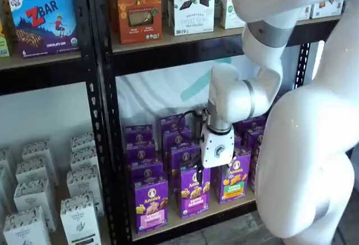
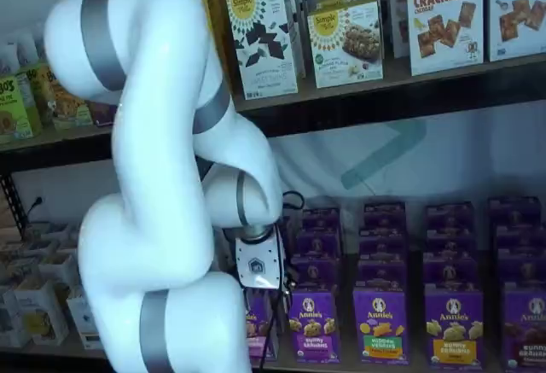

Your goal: Pick up the purple box with a pink patch in the middle, on the bottom shelf, the first box from the left

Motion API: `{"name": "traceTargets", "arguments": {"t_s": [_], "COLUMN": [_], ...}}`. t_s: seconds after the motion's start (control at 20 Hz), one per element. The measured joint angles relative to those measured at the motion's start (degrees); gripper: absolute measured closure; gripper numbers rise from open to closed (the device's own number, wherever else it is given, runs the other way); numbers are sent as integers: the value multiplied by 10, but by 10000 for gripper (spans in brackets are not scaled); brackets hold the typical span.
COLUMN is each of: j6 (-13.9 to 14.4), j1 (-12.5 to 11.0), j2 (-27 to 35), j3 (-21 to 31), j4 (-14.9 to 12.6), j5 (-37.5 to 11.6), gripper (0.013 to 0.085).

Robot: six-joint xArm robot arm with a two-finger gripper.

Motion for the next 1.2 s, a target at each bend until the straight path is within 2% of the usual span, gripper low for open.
{"name": "traceTargets", "arguments": {"t_s": [0.25, 0.55, 0.9, 1.05, 1.2], "j6": [22, 29, 52, 51, 35], "j1": [7, 18, 31, 36, 42], "j2": [55, 110, 166, 183, 198], "j3": [-39, -83, -130, -149, -169], "j4": [-17, -13, -24, -18, 5], "j5": [-12, -16, -27, -29, -32], "gripper": [130, 130, 130, 130, 130]}}
